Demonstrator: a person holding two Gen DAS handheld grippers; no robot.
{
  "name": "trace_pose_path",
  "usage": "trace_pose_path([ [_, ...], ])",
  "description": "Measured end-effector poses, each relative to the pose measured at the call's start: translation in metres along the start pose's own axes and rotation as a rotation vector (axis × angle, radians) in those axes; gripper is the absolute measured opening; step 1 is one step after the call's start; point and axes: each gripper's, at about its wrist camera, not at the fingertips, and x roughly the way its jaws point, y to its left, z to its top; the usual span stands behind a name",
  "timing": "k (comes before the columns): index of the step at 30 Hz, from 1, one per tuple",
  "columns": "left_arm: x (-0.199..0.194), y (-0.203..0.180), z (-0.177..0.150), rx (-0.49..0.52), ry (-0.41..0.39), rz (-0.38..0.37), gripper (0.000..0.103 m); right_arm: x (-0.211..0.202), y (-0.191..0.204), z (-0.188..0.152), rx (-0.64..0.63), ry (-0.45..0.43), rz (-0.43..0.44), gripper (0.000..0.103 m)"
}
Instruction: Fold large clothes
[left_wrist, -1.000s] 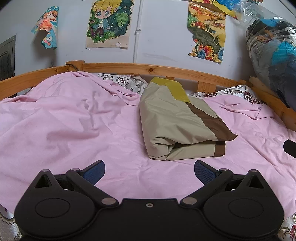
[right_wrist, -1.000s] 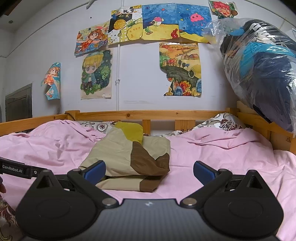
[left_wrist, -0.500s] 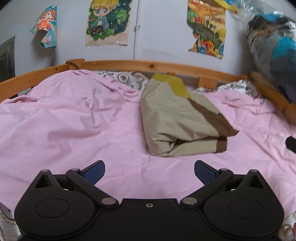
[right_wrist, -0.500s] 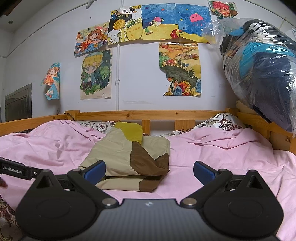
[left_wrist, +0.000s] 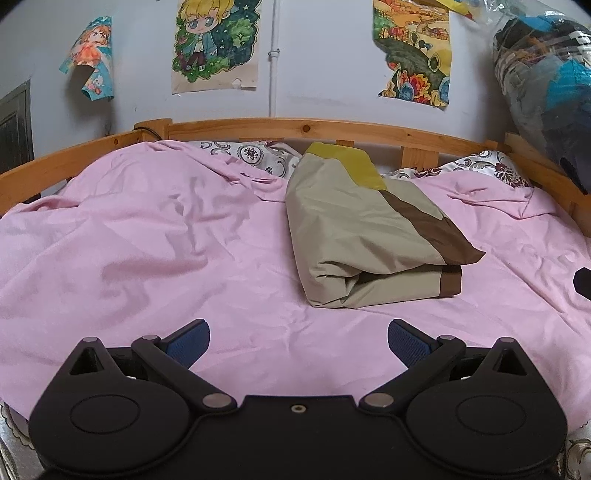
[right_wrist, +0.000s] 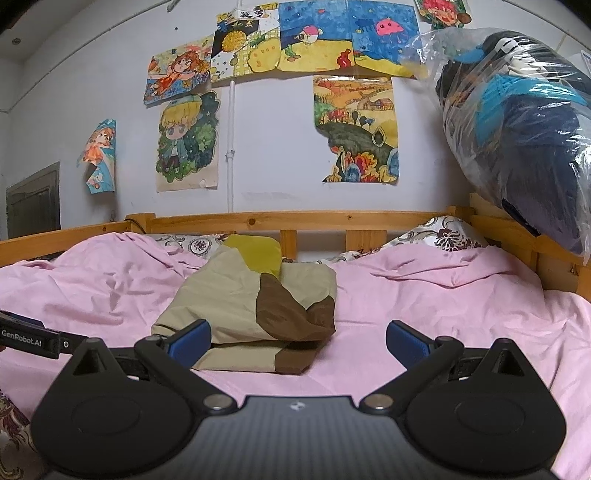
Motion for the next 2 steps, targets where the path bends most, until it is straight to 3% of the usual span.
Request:
trace_pose_path([
  [2, 0.0005, -0.0015, -0.0001, 0.005, 0.006, 0.003, 0.102, 0.0009, -0.0005, -0.0006, 0.004, 0.008, -0.005, 0.103],
])
